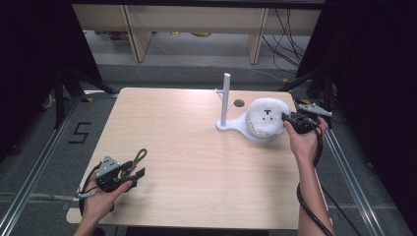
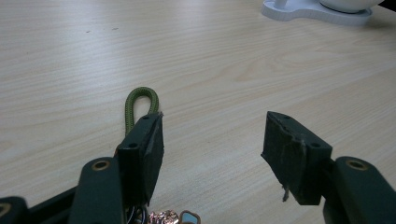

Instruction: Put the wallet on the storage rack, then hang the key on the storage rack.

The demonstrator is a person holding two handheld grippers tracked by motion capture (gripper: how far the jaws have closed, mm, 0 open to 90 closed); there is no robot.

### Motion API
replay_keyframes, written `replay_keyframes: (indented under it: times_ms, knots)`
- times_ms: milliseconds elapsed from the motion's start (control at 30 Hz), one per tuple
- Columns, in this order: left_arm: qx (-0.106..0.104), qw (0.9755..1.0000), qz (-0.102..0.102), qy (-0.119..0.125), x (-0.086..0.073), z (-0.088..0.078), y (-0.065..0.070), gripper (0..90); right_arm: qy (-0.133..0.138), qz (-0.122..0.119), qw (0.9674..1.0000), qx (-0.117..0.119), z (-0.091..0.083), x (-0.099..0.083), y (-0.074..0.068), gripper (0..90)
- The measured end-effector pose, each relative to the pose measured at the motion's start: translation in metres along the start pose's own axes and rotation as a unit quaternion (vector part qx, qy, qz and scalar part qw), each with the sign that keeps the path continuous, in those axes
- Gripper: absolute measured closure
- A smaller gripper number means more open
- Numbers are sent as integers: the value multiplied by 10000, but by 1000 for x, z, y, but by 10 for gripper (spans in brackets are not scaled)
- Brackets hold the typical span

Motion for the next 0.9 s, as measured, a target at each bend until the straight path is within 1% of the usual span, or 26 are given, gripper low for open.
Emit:
replay_keyframes:
  times_ms: [33, 67, 100, 133, 167, 200, 233, 267, 300, 367, 400, 433, 467, 500, 533, 567, 600, 633, 667, 700, 733, 767, 800, 833, 867, 900]
  knots:
    - [-1, 10000, 10, -16, 0, 0, 0, 375, 11, 12, 10000, -23, -1, 1, 1, 566]
    - [2, 10000, 9, -30, 0, 1, 0, 373, 10, -5, 10000, 14, -3, 2, 1, 548]
    - [25, 10000, 19, -56, 0, 1, -1, 370, -21, 25, 10000, -49, -5, 3, 1, 536]
    - [33, 10000, 34, -78, 0, 1, -1, 368, 14, 2, 10000, -17, -6, 4, 2, 522]
    - [3, 10000, 28, -73, 0, 2, 0, 365, -7, 68, 10000, -49, -8, 4, 1, 508]
    - [5, 9999, 37, -115, 0, 2, 0, 360, -39, 75, 9999, -70, -9, 3, 2, 486]
    - [15, 9999, 40, -110, 1, 2, 0, 357, -116, -30, 9999, -19, -11, 2, 5, 474]
    - [32, 9999, 54, -107, 2, 2, -1, 355, -84, 160, 9998, -65, -13, 1, 2, 471]
    - [35, 9998, 112, -145, 3, 2, -1, 352, -143, 195, 9997, -94, -16, -1, 2, 467]
    - [72, 9997, 159, -171, 6, 2, -3, 347, -173, 297, 9993, -112, -23, -5, 1, 464]
    - [64, 9997, 171, -163, 8, 2, -3, 345, -170, 161, 9997, -66, -26, -7, 3, 463]
    - [48, 9998, 158, -149, 9, 3, -3, 341, -176, 247, 9995, -44, -30, -11, 2, 458]
    - [85, 9996, 183, -183, 10, 2, -5, 340, -138, 349, 9993, -51, -33, -13, 0, 454]
    - [103, 9996, 182, -186, 12, 3, -6, 338, -171, 491, 9986, -102, -37, -18, -2, 454]
    - [135, 9994, 195, -237, 12, 3, -7, 336, -201, 354, 9991, -88, -40, -22, 1, 454]
    - [127, 9994, 172, -263, 12, 3, -8, 336, -255, 565, 9980, -141, -45, -27, -2, 456]
    - [184, 9993, 173, -277, 13, 4, -10, 336, -239, 644, 9976, -102, -47, -31, -3, 458]
    - [184, 9992, 190, -312, 13, 4, -11, 337, -260, 596, 9978, -116, -50, -36, -3, 464]
    - [212, 9989, 189, -366, 14, 4, -13, 343, -281, 718, 9970, -76, -53, -41, -6, 473]
    - [230, 9989, 181, -367, 15, 4, -14, 349, -317, 693, 9971, -11, -57, -47, -7, 485]
    - [228, 9987, 198, -420, 16, 4, -16, 349, -303, 574, 9979, 0, -58, -51, -6, 494]
    - [244, 9984, 198, -479, 16, 4, -17, 349, -366, 601, 9975, 85, -61, -57, -8, 506]
    - [238, 9979, 243, -556, 16, 3, -19, 349, -420, 582, 9974, 71, -62, -62, -9, 521]
    - [275, 9978, 209, -565, 17, 4, -19, 350, -496, 582, 9970, 137, -64, -65, -11, 536]
    - [257, 9971, 276, -665, 17, 3, -21, 350, -592, 596, 9963, 164, -65, -70, -13, 553]
    - [263, 9967, 257, -720, 18, 2, -21, 353, -704, 729, 9948, 62, -67, -75, -17, 569]
Point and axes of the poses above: each handheld gripper's, and its own axes: z roughly forward along the jaws, x roughly out of its top, y roughly to its right, the point moved 10 cm from there along z, roughly forward along the jaws, and after that the axes turned 12 degrees about y, right-handed, at the moved point
